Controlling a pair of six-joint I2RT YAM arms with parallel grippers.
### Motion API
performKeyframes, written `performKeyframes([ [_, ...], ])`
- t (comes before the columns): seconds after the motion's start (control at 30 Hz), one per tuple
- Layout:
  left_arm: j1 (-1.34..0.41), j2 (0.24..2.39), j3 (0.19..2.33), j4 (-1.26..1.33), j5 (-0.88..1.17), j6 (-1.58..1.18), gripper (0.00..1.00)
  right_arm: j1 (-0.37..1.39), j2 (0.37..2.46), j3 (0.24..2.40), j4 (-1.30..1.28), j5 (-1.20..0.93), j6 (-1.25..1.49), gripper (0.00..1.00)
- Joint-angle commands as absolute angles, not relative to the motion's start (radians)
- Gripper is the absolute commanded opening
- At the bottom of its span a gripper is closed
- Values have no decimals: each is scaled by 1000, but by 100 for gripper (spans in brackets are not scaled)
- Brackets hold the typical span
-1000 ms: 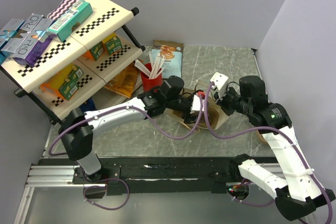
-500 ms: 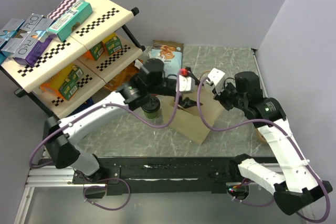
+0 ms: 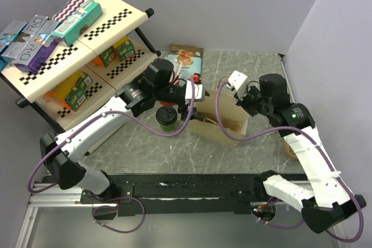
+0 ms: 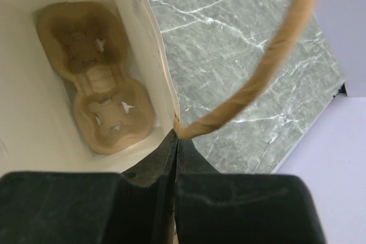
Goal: Pack the takeout coffee
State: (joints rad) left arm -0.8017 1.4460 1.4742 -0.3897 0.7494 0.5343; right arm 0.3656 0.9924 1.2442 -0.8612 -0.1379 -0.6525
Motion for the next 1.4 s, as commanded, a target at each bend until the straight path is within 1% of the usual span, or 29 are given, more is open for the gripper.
performKeyframes([
  [0.0, -801, 1495, 1632, -633, 836, 685, 81, 359, 982, 1289, -819, -104, -669, 0],
  [0.1, -801, 1535, 1646, -758, 851, 793, 80, 359, 983, 1282, -812, -103, -673, 0],
  [0.23, -825, 1566, 1602, -787, 813, 863, 78, 357, 989, 1281, -799, -107, -667, 0],
  [0.37, -857, 1582, 1574, -831, 770, 925, 71, 359, 992, 1281, -790, -94, -647, 0],
  [0.47, -876, 1575, 1533, -831, 746, 957, 64, 359, 977, 1282, -776, -92, -621, 0],
  [0.5, -890, 1568, 1514, -819, 717, 962, 55, 359, 967, 1284, -772, -92, -602, 0],
  [0.53, -900, 1551, 1493, -778, 698, 968, 50, 359, 962, 1282, -773, -100, -594, 0],
  [0.57, -913, 1537, 1432, -740, 671, 963, 37, 360, 957, 1281, -772, -107, -577, 0],
  [0.63, -943, 1484, 1322, -614, 623, 940, 29, 357, 937, 1266, -773, -147, -571, 0],
  [0.67, -954, 1465, 1284, -577, 605, 937, 21, 357, 918, 1256, -776, -165, -572, 0],
  [0.73, -988, 1419, 1183, -504, 539, 937, 15, 360, 885, 1212, -755, -189, -572, 0],
  [0.77, -995, 1405, 1151, -441, 520, 946, 9, 360, 858, 1197, -747, -205, -572, 0],
  [0.83, -1011, 1368, 1062, -372, 476, 963, 4, 360, 835, 1158, -739, -224, -571, 0],
  [0.87, -1012, 1361, 1042, -326, 468, 966, 3, 360, 819, 1144, -741, -245, -569, 0],
  [1.1, -1015, 1373, 1012, -307, 456, 968, 1, 362, 787, 1114, -802, -374, -569, 0],
  [1.37, -1003, 1378, 1055, -293, 465, 939, 6, 364, 807, 1143, -796, -373, -554, 0],
])
